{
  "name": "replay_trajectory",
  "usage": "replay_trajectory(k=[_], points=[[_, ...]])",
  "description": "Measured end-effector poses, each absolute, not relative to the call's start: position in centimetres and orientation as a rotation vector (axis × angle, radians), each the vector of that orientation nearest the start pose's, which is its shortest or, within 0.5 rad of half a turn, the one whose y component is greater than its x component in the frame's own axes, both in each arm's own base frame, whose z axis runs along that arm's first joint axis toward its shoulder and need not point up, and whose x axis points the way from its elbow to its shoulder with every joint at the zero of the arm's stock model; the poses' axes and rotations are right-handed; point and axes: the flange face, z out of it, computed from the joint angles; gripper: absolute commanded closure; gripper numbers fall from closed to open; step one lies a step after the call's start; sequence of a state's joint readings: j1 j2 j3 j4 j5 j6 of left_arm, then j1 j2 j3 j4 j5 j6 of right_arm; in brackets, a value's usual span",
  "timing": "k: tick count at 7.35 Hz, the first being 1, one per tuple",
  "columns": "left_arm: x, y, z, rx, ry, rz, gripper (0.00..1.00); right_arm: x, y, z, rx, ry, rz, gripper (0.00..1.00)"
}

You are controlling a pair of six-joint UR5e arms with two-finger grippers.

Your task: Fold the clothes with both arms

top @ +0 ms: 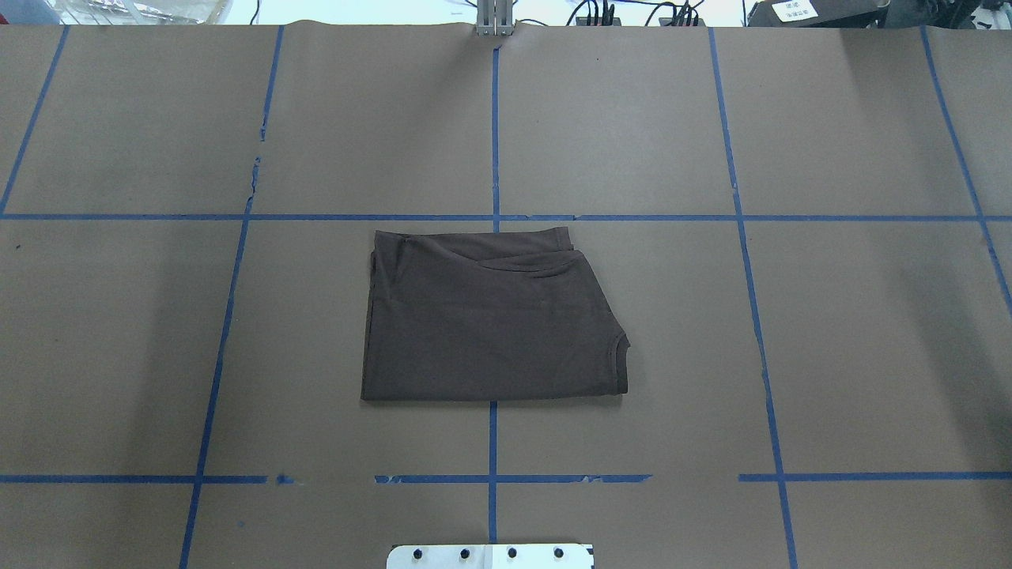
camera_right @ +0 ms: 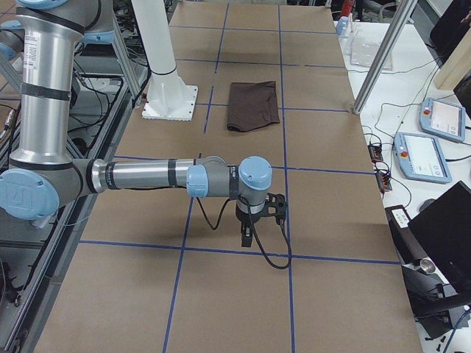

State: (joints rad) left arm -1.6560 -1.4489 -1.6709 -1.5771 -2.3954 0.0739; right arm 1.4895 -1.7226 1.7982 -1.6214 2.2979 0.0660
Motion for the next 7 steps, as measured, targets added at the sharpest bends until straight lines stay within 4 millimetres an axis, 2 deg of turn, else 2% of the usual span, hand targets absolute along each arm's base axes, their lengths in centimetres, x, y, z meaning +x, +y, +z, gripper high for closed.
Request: replay_trajectory(k=[3, 7], points=[[-9.6, -43.1, 66.2, 0.054, 0.82, -0.008, 0.0, 3.2, -43.3, 62.4, -0.02, -0.728, -0.028, 0.0], [-9.7, -43.6, 65.2, 0.08, 0.796, 0.009, 0.0, 3.2, -43.3, 62.4, -0.017, -0.728, -0.027, 0.0]])
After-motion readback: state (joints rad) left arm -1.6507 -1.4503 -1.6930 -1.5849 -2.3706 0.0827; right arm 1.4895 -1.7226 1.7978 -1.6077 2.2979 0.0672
